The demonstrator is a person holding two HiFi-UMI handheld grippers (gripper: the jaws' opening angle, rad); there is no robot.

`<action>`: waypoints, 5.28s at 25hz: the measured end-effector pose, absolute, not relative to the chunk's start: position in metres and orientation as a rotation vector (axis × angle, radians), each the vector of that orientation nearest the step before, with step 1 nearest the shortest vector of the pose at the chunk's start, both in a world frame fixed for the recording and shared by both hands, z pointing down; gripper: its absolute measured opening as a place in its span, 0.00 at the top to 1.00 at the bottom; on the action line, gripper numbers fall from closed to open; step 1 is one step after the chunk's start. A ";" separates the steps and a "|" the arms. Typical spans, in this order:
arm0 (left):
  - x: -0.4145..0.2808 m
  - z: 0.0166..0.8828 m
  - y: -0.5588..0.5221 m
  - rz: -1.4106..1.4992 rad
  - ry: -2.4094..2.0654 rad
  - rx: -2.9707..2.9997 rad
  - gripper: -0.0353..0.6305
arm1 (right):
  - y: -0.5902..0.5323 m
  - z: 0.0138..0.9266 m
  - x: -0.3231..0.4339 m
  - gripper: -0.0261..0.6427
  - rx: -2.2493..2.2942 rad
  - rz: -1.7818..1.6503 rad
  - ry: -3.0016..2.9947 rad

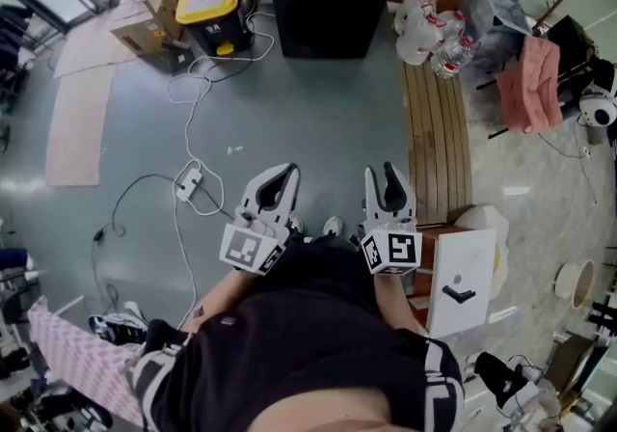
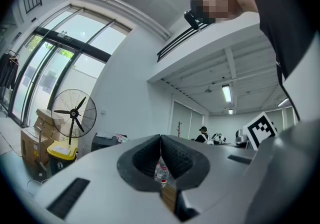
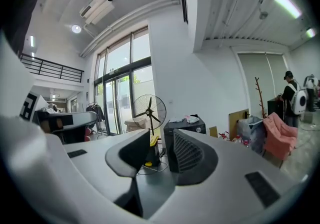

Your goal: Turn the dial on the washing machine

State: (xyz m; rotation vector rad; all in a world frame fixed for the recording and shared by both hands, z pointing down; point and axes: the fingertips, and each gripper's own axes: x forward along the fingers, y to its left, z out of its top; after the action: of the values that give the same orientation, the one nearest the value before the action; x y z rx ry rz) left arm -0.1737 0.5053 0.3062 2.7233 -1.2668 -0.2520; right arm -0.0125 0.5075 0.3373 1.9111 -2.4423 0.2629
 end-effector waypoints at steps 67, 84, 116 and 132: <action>0.061 0.483 -0.450 -0.050 -1.057 2.758 0.91 | -0.573 0.742 0.236 0.53 1.763 0.485 -2.058; 0.087 0.537 -0.490 -0.071 -0.981 2.734 0.91 | -0.620 0.801 0.261 0.53 1.839 0.725 -2.153; 0.078 0.528 -0.460 -0.083 -1.044 2.721 0.91 | -0.589 0.801 0.257 0.48 1.811 0.767 -2.087; 0.044 0.370 -0.211 -0.219 -1.325 2.690 0.91 | -0.309 0.535 0.206 0.91 1.843 0.624 -2.238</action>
State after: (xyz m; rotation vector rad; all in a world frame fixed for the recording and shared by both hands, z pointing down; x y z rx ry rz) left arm 0.0438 -0.2114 0.3704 2.6898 -1.3253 -0.2188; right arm 0.2056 -0.3093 0.5349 1.8431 -2.2379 0.6241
